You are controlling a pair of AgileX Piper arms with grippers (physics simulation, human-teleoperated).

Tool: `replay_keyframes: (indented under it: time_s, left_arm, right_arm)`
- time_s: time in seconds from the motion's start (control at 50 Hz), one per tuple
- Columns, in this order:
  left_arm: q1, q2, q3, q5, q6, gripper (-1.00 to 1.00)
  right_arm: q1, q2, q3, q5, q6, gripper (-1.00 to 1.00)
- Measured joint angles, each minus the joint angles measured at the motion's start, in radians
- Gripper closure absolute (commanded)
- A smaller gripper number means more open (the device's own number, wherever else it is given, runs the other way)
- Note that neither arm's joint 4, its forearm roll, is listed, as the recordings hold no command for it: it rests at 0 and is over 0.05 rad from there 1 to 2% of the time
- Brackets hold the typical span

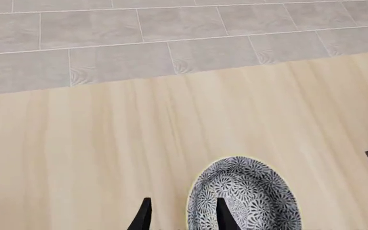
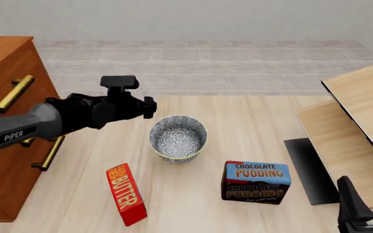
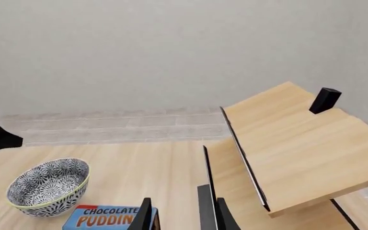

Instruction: Close the top drawer of the cabinet and put the bowl on top of it.

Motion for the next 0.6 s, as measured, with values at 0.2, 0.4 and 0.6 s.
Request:
replay_keyframes:
  time_s: [0.2,0.4,0.6]
  left_arm:
    - [-0.008,0.029,0.019,-0.025,-0.025,-1.00]
    - [-0.021,0.056,0.039,-0.050,-0.053,-1.00]
    - [-0.032,0.082,0.055,-0.076,-0.077,-1.00]
  right_arm:
    - [0.002,0.000,0.001,0.000,-0.001,-1.00]
    - [0.003,0.000,0.001,0.001,-0.001,-1.00]
    - [0.002,0.000,0.001,0.001,-0.001,-1.00]
